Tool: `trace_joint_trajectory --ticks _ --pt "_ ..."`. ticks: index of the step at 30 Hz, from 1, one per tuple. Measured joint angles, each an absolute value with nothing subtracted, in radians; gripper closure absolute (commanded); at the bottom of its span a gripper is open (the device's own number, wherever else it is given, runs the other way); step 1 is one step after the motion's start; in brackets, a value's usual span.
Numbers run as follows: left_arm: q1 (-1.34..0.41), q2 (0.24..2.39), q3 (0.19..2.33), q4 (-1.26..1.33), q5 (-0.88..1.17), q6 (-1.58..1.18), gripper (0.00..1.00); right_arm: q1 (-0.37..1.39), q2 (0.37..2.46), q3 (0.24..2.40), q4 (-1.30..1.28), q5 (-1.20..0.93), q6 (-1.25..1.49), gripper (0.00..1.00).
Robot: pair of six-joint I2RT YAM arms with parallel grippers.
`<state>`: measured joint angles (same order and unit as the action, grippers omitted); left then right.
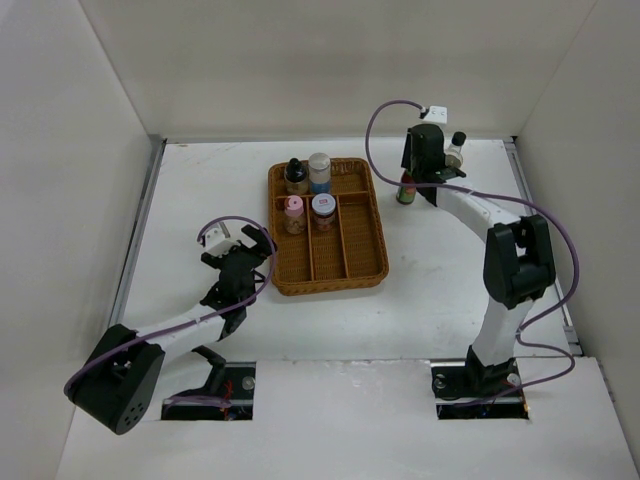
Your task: Organize the condiment bottles
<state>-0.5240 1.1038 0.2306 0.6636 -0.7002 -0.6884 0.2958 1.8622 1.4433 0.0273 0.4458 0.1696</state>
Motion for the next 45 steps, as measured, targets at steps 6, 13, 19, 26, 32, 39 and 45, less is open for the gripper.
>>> trace_joint_trajectory --ticks 6,13,19,26,32,39,45 --pt "-0.524 1.104 0.231 0.663 -0.699 -0.688 0.0 0.302 1.862 1.446 0.028 0.467 0.141 0.7" --pt "-0.524 1.104 0.231 0.663 -0.699 -0.688 0.0 0.349 1.86 1.54 -0.014 0.503 0.071 0.7" --pt "-0.522 1.104 0.231 0.664 -0.699 -0.688 0.0 0.447 1.859 1.666 -0.014 0.505 0.033 0.7" --pt "-0.519 1.104 0.231 0.664 -0.699 -0.688 0.0 0.526 1.916 1.825 0.005 0.496 0.019 0.69" --pt "-0.517 1.103 0.231 0.663 -0.699 -0.688 0.0 0.557 2.017 1.86 0.021 0.49 0.022 0.68" --pt "-0.517 1.103 0.231 0.664 -0.699 -0.689 0.0 0.581 2.102 1.751 0.062 0.478 0.045 0.64" --pt "-0.517 1.103 0.231 0.664 -0.698 -0.689 0.0 0.592 2.097 1.684 0.175 0.48 0.062 0.47"
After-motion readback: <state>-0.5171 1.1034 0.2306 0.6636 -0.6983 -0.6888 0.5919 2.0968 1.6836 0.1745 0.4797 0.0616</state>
